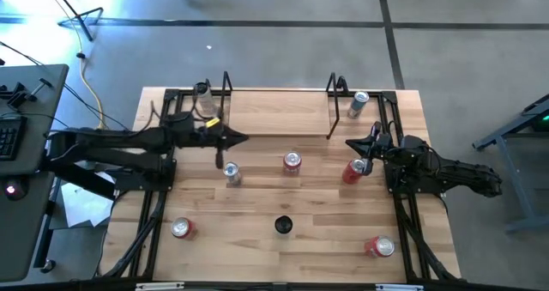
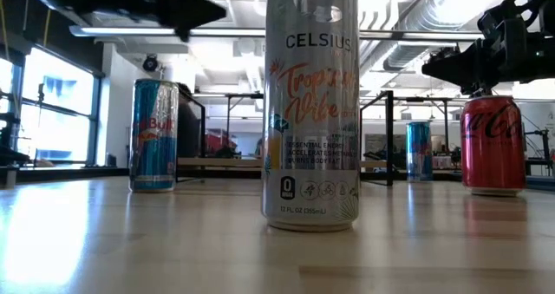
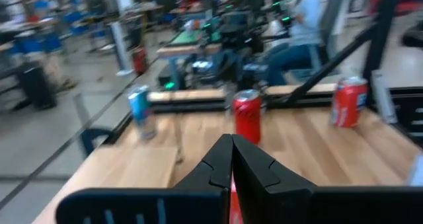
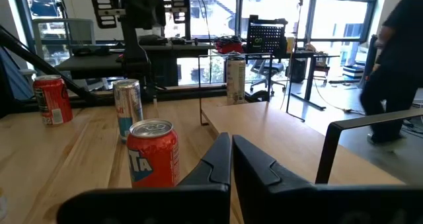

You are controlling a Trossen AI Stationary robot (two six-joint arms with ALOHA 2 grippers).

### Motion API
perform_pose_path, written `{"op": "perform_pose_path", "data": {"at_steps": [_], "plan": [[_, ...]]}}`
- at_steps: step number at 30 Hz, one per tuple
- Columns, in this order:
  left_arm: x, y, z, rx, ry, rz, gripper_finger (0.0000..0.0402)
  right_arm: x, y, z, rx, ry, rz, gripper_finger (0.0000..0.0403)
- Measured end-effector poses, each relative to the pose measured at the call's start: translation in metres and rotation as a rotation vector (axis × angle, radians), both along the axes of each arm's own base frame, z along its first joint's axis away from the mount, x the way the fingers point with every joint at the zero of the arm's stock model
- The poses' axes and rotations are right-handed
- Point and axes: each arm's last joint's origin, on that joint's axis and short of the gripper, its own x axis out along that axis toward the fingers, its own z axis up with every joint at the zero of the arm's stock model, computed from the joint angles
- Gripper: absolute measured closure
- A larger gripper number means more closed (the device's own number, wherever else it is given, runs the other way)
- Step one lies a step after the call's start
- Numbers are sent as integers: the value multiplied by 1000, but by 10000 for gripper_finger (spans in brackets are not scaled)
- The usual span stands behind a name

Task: Place canned beverage on shelf
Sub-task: Put the top red soda can on the shelf

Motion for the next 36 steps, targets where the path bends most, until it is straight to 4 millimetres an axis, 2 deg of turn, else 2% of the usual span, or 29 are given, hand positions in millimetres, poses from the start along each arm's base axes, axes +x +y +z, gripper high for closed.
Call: {"op": "perform_pose_path", "data": {"at_steps": [11,17,22,25,31,36], "plan": [[83,21,-24,-2,177,0,397,0,0,0,0,0,0,403],[119,19,-32,-29,308,-29,358,0,0,0,0,1,0,403],[133,9,-33,-8,349,-70,304,0,0,0,0,0,0,403],[137,4,-24,8,323,-87,269,0,0,0,0,0,0,403],[137,-6,-13,-34,325,-82,193,0,0,0,0,1,0,403],[134,-22,-18,-63,399,-101,131,0,0,0,0,2,0,403]]}}
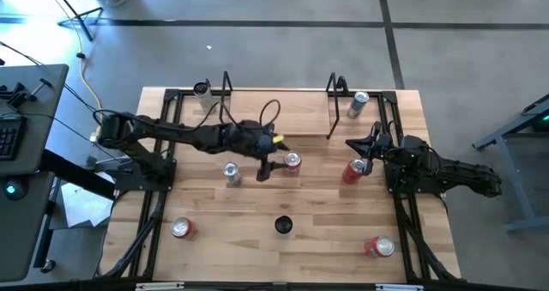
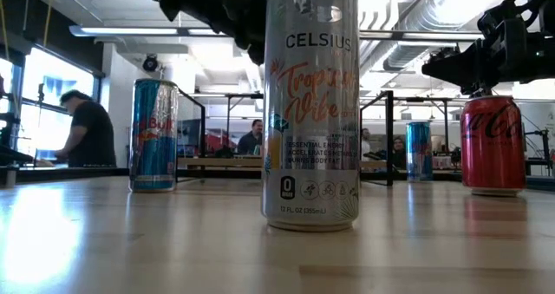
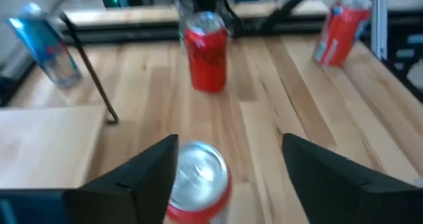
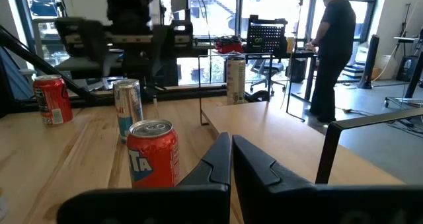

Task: Place canned beverage on shelf
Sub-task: Put the top red soda can on the shelf

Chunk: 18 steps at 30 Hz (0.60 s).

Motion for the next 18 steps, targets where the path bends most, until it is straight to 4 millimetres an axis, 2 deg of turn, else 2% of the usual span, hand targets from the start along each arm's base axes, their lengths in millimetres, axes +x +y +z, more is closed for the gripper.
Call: {"op": "perform_pose_path", "data": {"at_steps": [4,8,18], "plan": [[-1,-11,-2,53,23,16,98,0,0,0,0,0,0,403],[0,-14,-1,67,15,32,85,0,0,0,0,0,0,403],[11,11,-23,8,45,90,82,0,0,0,0,0,0,403]]}}
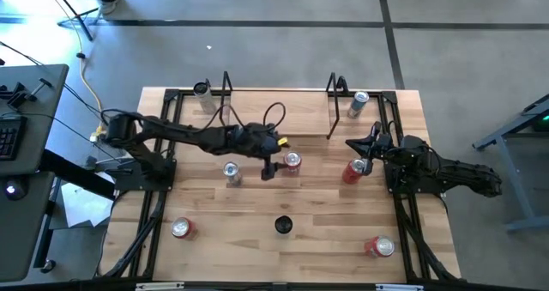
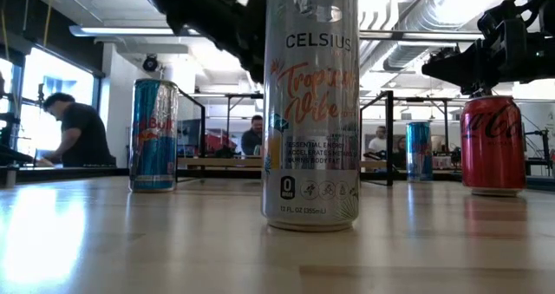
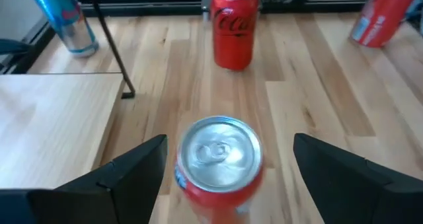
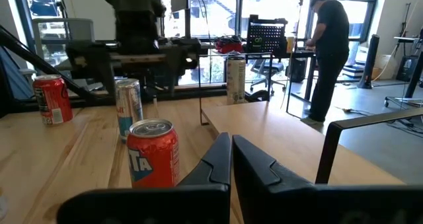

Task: Place canned beverage on shelf
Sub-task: Put the top red soda can on the shelf

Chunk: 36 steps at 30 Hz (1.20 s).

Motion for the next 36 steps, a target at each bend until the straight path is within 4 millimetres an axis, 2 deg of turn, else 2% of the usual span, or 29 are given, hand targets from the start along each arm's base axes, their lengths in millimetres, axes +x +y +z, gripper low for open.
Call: {"op": "perform_pose_path", "data": {"at_steps": [12,20,28,36], "plan": [[12,7,-22,-60,3,27,82,0,0,0,0,0,0,403],[18,8,-35,-32,13,31,82,0,0,0,0,0,-1,403],[20,9,-36,-4,2,49,84,0,0,0,0,0,0,403],[18,12,-37,19,21,39,132,0,0,0,0,1,0,403]]}}
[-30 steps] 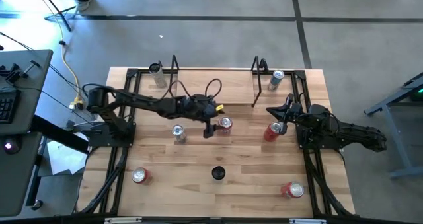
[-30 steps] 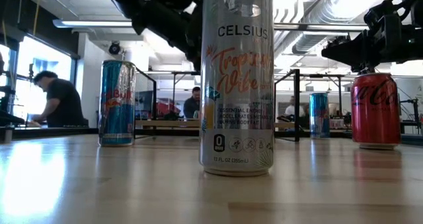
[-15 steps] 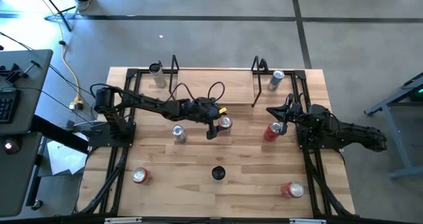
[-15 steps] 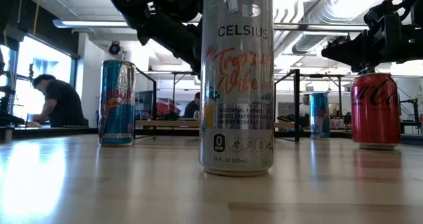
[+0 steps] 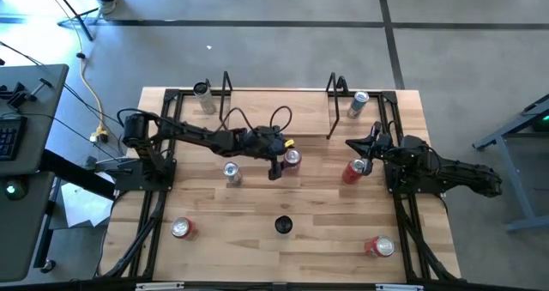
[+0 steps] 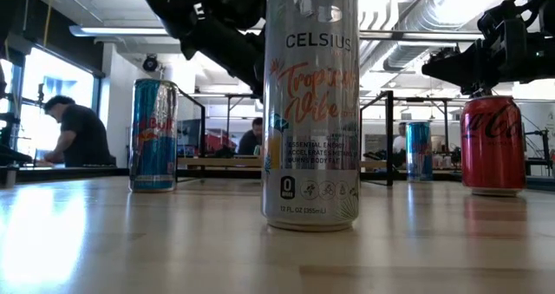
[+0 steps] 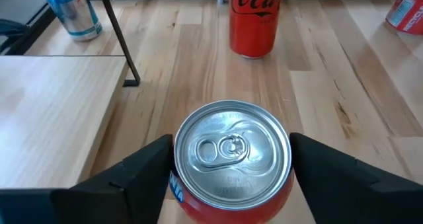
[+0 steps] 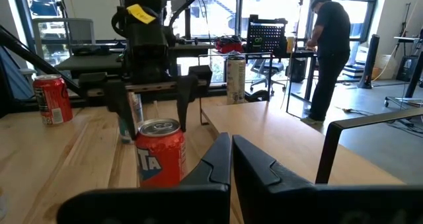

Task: Place canned beverage on shelf
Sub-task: Put the top red soda can on the shelf

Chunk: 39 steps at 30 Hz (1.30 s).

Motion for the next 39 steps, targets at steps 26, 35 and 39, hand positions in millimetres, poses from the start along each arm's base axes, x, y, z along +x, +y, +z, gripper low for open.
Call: {"op": "perform_pose_path", "data": {"at_steps": [26,35,39], "plan": [[-74,45,99,149,-75,-41,168,0,0,0,0,-1,0,403],[-104,100,112,198,-95,81,168,0,0,0,0,0,0,403],[-105,127,113,191,-96,110,168,0,0,0,0,0,0,403]]}}
